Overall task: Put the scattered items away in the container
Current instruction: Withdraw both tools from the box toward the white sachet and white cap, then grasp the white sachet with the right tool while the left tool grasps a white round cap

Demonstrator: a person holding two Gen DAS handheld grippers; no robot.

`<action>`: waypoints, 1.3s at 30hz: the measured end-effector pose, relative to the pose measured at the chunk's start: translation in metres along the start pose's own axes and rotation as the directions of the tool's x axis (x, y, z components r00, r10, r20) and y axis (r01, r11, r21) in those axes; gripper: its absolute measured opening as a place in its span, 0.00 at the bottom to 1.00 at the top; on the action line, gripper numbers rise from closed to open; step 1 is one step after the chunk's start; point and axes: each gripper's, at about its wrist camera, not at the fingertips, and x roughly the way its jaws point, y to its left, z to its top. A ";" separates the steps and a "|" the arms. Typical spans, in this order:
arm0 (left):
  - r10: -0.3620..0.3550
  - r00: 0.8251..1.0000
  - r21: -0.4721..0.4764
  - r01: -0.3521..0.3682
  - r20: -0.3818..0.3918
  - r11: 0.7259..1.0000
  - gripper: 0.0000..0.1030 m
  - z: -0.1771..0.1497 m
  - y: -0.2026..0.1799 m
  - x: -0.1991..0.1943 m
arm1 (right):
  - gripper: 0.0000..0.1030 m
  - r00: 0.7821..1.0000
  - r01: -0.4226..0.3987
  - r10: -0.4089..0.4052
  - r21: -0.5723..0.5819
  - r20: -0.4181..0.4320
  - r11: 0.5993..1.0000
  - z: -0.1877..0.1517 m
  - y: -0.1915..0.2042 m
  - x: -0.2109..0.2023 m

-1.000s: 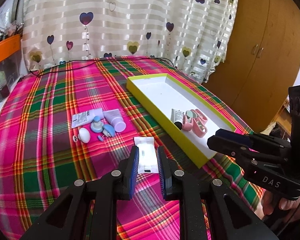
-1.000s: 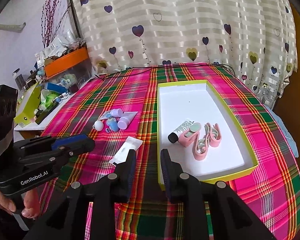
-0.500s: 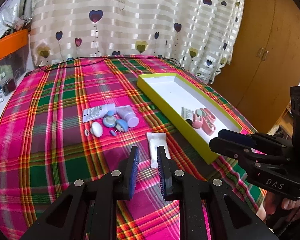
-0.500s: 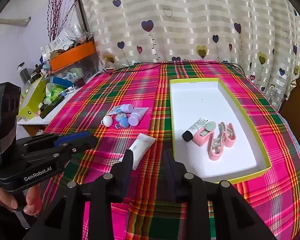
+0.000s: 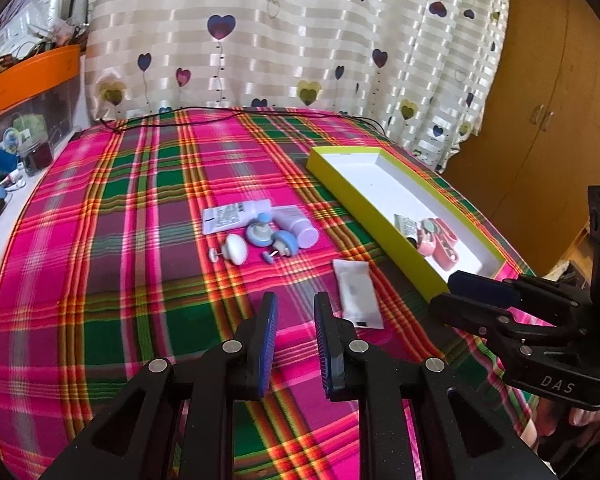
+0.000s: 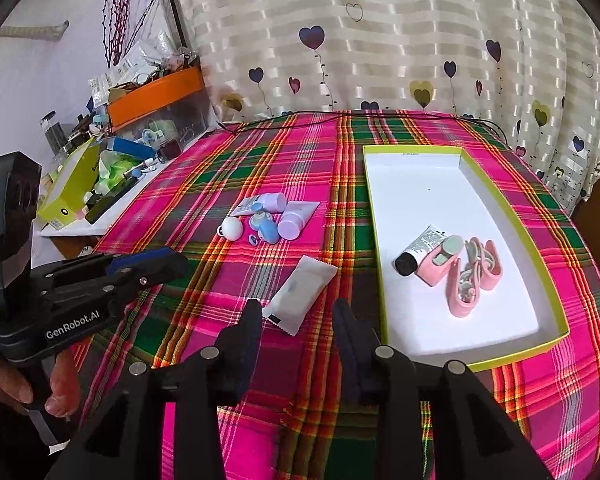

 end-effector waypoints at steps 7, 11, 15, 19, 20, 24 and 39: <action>0.023 1.000 -0.028 -0.023 0.007 0.999 0.19 0.000 0.016 -0.002 | 0.37 1.000 0.000 0.000 0.002 -0.024 1.000 0.000 0.005 0.012; 0.036 0.999 -0.040 -0.035 0.008 0.999 0.19 0.000 0.024 -0.001 | 0.38 0.999 0.002 -0.002 0.006 -0.040 1.000 -0.001 0.006 0.019; 0.036 0.999 -0.041 -0.036 0.004 0.999 0.19 0.001 0.026 0.002 | 0.38 0.999 0.007 -0.007 0.007 -0.051 1.000 -0.001 0.007 0.025; 0.032 0.999 -0.038 -0.032 0.001 0.999 0.19 0.001 0.027 0.005 | 0.38 0.998 0.021 -0.020 0.014 -0.067 1.000 0.000 0.006 0.031; 0.031 1.000 -0.038 -0.031 0.000 0.999 0.19 0.002 0.027 0.006 | 0.38 0.997 0.023 -0.022 0.016 -0.069 1.000 0.000 0.007 0.033; 0.030 1.000 -0.033 -0.030 -0.001 0.999 0.19 0.004 0.028 0.010 | 0.38 0.996 0.026 -0.024 0.014 -0.084 1.000 0.001 0.009 0.039; 0.032 0.999 0.000 -0.032 -0.005 0.999 0.19 0.020 0.032 0.028 | 0.39 0.989 0.055 -0.051 0.030 -0.140 0.998 0.002 0.016 0.062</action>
